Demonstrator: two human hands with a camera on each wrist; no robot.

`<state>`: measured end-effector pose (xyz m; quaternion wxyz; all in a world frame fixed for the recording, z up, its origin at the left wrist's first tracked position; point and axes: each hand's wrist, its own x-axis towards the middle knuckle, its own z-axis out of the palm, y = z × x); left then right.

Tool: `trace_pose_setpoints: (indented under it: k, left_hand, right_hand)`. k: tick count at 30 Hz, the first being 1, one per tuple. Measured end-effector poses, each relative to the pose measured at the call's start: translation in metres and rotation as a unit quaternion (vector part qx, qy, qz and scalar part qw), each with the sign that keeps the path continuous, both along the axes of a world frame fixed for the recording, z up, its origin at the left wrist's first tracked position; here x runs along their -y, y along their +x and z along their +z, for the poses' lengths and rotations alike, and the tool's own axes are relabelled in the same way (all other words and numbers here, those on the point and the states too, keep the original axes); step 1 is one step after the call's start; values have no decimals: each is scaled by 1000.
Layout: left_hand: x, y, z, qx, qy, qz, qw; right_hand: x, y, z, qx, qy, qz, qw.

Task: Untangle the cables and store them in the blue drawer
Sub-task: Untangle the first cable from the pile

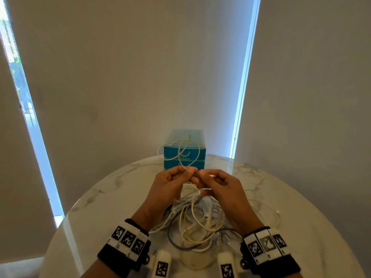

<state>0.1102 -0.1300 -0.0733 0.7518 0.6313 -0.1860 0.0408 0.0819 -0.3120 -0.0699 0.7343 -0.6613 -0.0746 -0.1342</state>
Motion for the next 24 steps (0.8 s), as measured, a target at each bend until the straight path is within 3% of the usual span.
trace_pose_setpoints:
  k: [5, 10, 12, 14, 16, 18, 21, 24]
  left_hand:
    - [-12, 8, 4, -19, -84, 47, 995]
    - [-23, 16, 1, -53, -65, 78, 993]
    - [-20, 12, 3, -82, -69, 45, 993]
    - [-16, 7, 7, -130, -131, -16, 983]
    - [-16, 2, 12, -158, -221, -98, 957]
    - [-19, 1, 16, -148, -220, -118, 957]
    - [-24, 8, 13, -80, -67, 41, 994]
    - [-32, 18, 3, -62, -1, 160, 985]
  right_hand:
    - [13, 1, 6, 12, 123, -22, 992]
    - [20, -3, 16, 6, 319, 30, 947]
    - [23, -6, 20, 14, 369, 91, 925]
    - [23, -8, 24, 30, 403, 139, 904]
    - [24, -9, 27, 25, 400, 148, 904]
    - [27, -10, 30, 5, 382, 135, 914]
    - [38, -12, 30, -7, 387, 109, 916]
    - [50, -11, 32, -4, 386, 95, 918]
